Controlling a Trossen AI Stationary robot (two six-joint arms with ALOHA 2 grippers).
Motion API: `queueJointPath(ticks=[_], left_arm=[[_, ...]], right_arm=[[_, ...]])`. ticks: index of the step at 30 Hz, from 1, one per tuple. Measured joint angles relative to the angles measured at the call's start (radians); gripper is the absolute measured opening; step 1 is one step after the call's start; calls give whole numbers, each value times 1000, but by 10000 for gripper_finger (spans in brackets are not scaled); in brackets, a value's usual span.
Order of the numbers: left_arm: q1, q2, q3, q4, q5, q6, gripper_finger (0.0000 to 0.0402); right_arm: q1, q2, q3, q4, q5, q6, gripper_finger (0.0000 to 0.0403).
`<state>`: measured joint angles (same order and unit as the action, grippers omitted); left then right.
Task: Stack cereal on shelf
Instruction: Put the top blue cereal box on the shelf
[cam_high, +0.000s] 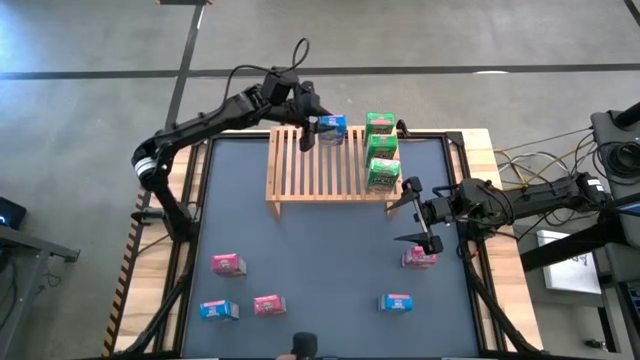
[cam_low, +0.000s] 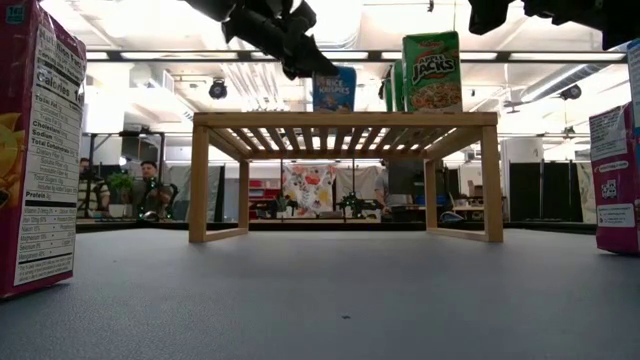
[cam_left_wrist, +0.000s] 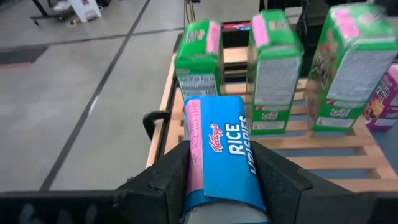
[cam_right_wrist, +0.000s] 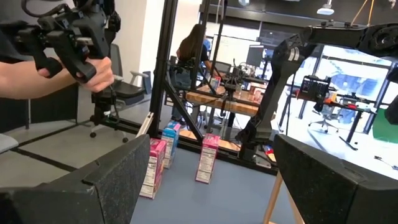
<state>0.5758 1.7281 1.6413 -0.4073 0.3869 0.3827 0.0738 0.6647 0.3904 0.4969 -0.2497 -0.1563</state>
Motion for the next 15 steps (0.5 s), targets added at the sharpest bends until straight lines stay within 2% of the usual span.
queueJointPath(ticks=[15], left_arm=[[5, 55, 2, 9, 19, -10, 142]], right_arm=[[0, 0, 0, -3, 0, -2, 329]])
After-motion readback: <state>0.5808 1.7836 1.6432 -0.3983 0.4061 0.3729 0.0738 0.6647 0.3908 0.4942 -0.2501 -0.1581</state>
